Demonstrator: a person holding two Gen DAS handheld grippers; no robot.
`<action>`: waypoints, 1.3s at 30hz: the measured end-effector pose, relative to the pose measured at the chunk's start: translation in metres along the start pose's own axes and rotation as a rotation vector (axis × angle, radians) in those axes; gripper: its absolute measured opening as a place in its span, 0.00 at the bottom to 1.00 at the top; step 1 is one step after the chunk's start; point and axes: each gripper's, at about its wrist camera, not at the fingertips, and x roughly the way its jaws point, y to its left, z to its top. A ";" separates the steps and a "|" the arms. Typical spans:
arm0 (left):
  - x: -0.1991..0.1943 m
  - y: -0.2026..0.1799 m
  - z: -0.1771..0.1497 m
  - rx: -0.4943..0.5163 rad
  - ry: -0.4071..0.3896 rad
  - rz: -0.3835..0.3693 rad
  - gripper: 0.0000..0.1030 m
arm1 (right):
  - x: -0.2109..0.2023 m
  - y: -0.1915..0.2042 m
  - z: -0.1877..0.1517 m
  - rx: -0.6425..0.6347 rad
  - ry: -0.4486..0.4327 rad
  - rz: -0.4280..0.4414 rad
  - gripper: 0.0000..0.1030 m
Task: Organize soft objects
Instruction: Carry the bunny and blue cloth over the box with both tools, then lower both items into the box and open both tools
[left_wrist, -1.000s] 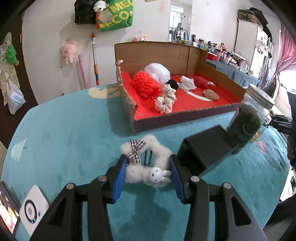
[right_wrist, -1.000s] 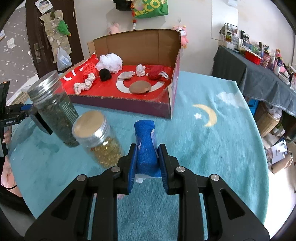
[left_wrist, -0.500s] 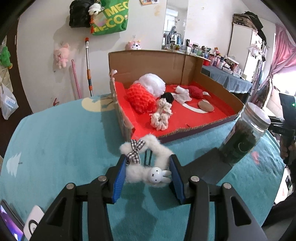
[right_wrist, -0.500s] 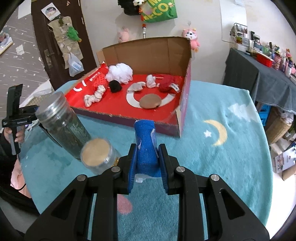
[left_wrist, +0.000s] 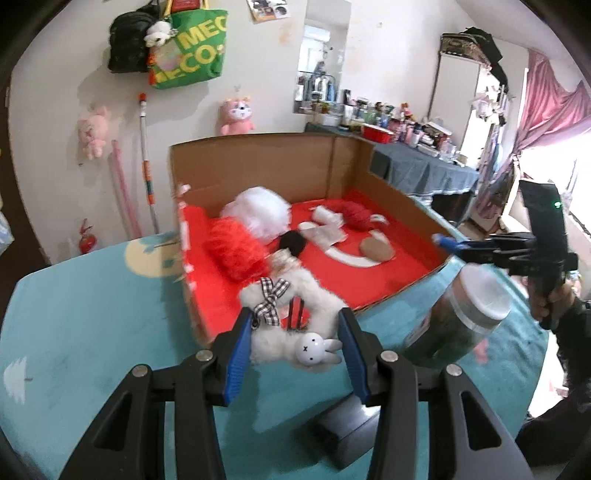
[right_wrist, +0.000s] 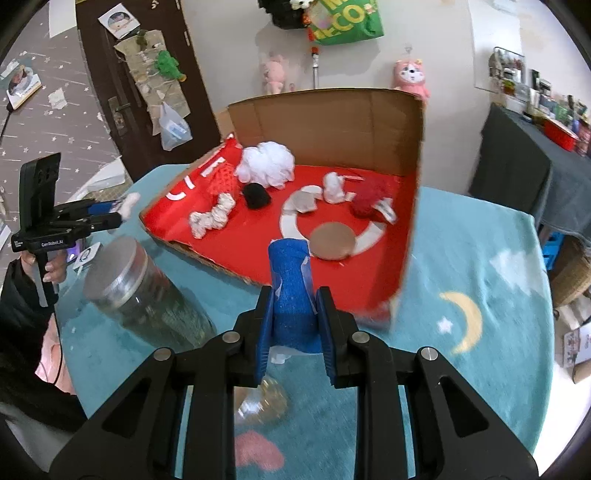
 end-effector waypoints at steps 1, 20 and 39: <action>0.003 -0.003 0.004 0.003 0.007 -0.009 0.47 | 0.003 0.003 0.005 -0.008 0.007 0.002 0.21; 0.133 -0.059 0.068 0.207 0.355 -0.067 0.47 | 0.121 -0.013 0.073 0.079 0.324 0.063 0.21; 0.185 -0.049 0.067 0.207 0.463 -0.012 0.48 | 0.155 -0.009 0.080 0.057 0.429 0.028 0.23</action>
